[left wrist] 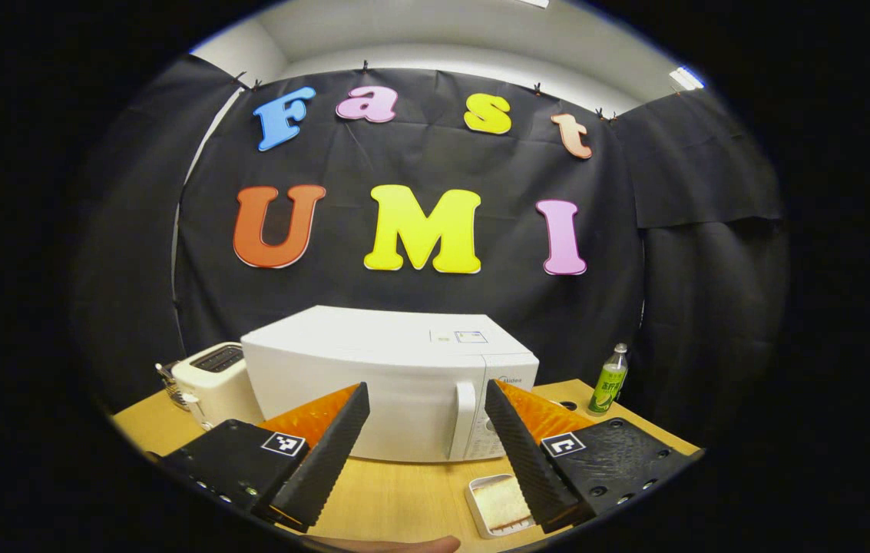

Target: Open the microwave oven with the left hand, put the food in, and close the microwave oven.

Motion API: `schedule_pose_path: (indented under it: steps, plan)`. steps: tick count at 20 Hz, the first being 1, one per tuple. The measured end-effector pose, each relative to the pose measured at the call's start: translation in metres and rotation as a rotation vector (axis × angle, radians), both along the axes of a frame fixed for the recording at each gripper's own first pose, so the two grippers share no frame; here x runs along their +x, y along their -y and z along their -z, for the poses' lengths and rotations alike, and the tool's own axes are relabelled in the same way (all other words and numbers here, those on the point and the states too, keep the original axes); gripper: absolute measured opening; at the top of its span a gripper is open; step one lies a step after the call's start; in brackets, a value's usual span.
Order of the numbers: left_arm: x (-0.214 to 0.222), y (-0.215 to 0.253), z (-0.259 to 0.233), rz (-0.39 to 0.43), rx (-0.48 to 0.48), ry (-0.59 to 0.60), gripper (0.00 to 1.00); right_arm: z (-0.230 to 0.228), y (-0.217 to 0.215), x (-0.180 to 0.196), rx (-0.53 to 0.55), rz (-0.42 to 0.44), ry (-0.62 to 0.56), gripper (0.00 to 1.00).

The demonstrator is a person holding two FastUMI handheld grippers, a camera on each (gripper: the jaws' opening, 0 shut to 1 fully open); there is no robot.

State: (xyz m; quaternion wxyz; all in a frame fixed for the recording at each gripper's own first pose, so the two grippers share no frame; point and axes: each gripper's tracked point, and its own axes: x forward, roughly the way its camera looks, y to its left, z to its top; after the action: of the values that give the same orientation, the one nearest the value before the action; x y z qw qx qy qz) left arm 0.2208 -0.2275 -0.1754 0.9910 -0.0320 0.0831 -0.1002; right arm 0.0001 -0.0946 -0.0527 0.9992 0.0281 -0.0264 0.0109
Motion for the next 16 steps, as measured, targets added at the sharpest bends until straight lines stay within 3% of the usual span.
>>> schedule_pose_path:
  steps: [5, 6, 7, 8, 9, 10, 11, 12, 13, 15, 16]
  plan:
    - [0.045, 0.040, 0.065, 0.007, 0.024, -0.061, 0.95, 0.037, 0.026, 0.020, -0.001, -0.005, -0.057, 0.92]
    - [0.052, 0.044, 0.073, 0.005, 0.041, -0.050, 0.95, 0.044, 0.032, 0.024, -0.004, -0.006, -0.067, 1.00]
    - [0.059, 0.046, 0.082, -0.006, 0.064, -0.050, 0.83, 0.051, 0.038, 0.028, -0.009, -0.001, -0.077, 0.92]
    - [0.065, 0.048, 0.089, -0.013, 0.076, -0.042, 0.83, 0.058, 0.045, 0.033, -0.016, 0.005, -0.088, 1.00]
    - [0.069, 0.053, 0.092, -0.017, 0.074, -0.029, 0.95, 0.064, 0.050, 0.035, -0.023, 0.010, -0.099, 1.00]
    - [0.072, 0.056, 0.096, -0.017, 0.065, -0.034, 0.95, 0.070, 0.055, 0.038, -0.027, 0.014, -0.109, 1.00]
    - [0.075, 0.059, 0.103, -0.019, 0.060, -0.044, 0.90, 0.076, 0.060, 0.041, -0.029, 0.017, -0.118, 0.92]
    - [0.077, 0.061, 0.109, -0.020, 0.061, -0.063, 0.88, 0.080, 0.064, 0.044, -0.028, 0.019, -0.124, 0.92]
    - [0.081, 0.060, 0.113, -0.033, 0.069, -0.069, 0.82, 0.085, 0.068, 0.047, -0.025, 0.022, -0.131, 1.00]
    - [0.080, 0.064, 0.113, -0.027, 0.045, -0.065, 0.81, 0.095, 0.072, 0.054, -0.023, 0.022, -0.148, 1.00]
    - [0.082, 0.066, 0.113, -0.025, 0.055, -0.064, 0.75, 0.098, 0.074, 0.056, -0.022, 0.022, -0.156, 1.00]
